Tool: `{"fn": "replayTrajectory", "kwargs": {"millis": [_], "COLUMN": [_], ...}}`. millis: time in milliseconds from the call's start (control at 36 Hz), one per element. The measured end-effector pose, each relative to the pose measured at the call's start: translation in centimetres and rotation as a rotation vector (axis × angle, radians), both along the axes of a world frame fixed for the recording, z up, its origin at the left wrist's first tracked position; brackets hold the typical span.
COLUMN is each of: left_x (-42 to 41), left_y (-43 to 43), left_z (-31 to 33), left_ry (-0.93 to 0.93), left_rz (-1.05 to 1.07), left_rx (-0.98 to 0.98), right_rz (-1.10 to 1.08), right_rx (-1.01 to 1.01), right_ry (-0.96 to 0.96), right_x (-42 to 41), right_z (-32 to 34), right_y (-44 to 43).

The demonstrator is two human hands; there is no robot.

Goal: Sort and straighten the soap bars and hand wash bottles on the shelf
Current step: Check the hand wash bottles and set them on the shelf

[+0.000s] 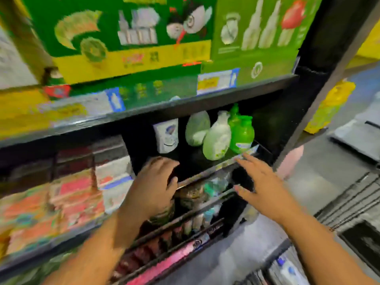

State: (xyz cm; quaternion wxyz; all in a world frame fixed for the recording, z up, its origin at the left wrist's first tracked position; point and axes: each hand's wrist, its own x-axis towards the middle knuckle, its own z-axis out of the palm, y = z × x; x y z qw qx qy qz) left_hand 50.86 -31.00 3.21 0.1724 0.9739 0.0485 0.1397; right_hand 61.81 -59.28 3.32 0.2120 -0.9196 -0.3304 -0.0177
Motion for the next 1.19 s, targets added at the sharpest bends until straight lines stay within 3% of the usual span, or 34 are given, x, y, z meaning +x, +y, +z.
{"fn": "replayTrajectory", "kwargs": {"millis": [139,361,639,889,1000,1194], "left_x": [-2.3,-2.2,-1.9,-2.0,-2.0,-2.1], "left_y": [5.8,9.3,10.0,10.1,10.2,10.1], "left_z": [-0.1,-2.3,-4.2,-4.6,-4.4,-4.3], "left_ry": [0.100,0.330,0.264,0.256,0.275,0.279], "left_rz": [0.245,0.370,0.377,0.378,0.373,0.359], "left_rx": [0.092,0.251,0.238,0.258,0.249,0.266], "right_rz": [0.098,0.043,-0.019,-0.064,-0.080,-0.090], "right_rx": [-0.013,0.099,0.412,0.582,0.641,0.677], "right_ry": [0.033,0.261,0.494,0.498,0.510,0.539], "right_x": [-0.8,-0.5,3.5,6.5,11.3,7.7], "right_z": [1.4,0.9,-2.7,-4.2,-9.3,-5.6], "right_y": [7.0,16.7,23.6,25.9,26.2,26.5]}}
